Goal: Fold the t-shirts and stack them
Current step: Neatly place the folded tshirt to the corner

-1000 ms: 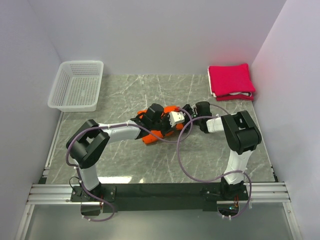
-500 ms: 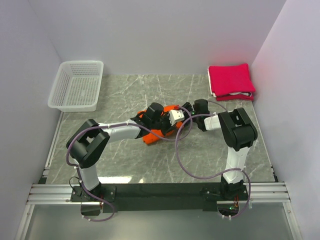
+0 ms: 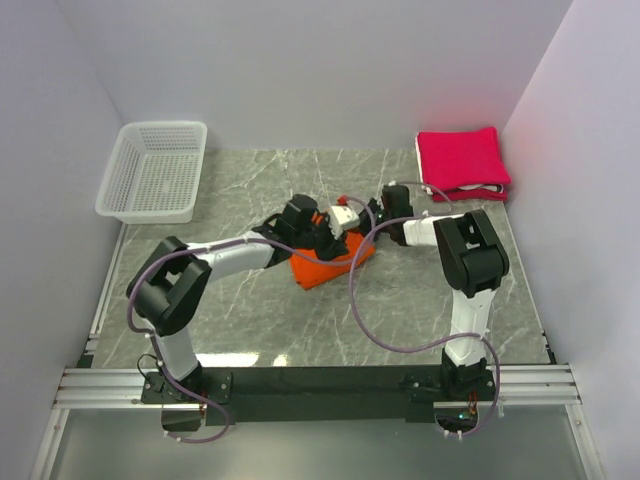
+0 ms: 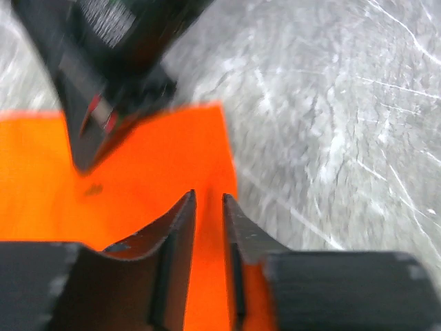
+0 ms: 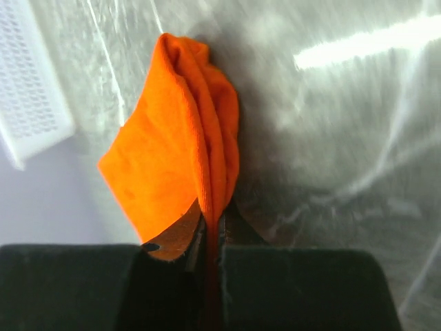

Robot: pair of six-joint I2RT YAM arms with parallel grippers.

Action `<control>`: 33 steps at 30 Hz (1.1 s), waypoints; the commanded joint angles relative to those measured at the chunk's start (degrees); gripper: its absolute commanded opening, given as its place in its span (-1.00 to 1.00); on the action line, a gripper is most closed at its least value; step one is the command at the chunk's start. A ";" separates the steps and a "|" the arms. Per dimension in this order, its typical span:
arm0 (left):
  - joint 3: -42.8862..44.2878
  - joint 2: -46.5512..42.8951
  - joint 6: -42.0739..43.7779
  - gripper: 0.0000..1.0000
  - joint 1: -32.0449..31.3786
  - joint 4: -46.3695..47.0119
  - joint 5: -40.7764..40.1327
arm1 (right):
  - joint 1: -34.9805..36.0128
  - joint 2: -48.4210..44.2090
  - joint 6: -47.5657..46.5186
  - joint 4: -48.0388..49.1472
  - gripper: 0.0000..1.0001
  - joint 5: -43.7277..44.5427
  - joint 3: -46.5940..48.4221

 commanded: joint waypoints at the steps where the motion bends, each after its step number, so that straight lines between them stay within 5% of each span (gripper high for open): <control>1: 2.91 -6.81 -6.06 -0.39 5.64 -5.88 4.86 | -0.60 -4.23 -14.80 -8.69 -1.00 5.12 6.07; 7: 3.18 -13.14 -6.25 -0.09 12.15 -15.83 0.92 | -1.31 -7.22 -33.17 -19.23 -1.00 12.68 16.25; 9: 2.92 -14.38 -6.43 0.31 14.08 -17.16 0.04 | -2.19 -6.78 -37.59 -22.14 -1.00 15.83 18.90; 11: 2.83 -15.61 -6.25 0.35 14.88 -18.21 -1.28 | -3.41 -6.00 -43.30 -22.94 -1.00 17.16 22.50; 12: 2.83 -15.88 -6.16 0.56 15.23 -19.26 -1.89 | -4.03 -5.56 -45.06 -24.16 -1.00 17.87 23.73; 19: 2.13 -17.46 -5.29 0.62 15.67 -23.48 -5.59 | -9.12 0.06 -57.10 -27.25 -1.00 22.35 37.69; 33: 0.37 -17.20 -3.97 0.64 15.94 -23.67 -7.70 | -13.88 10.00 -64.50 -33.49 -1.00 24.73 60.74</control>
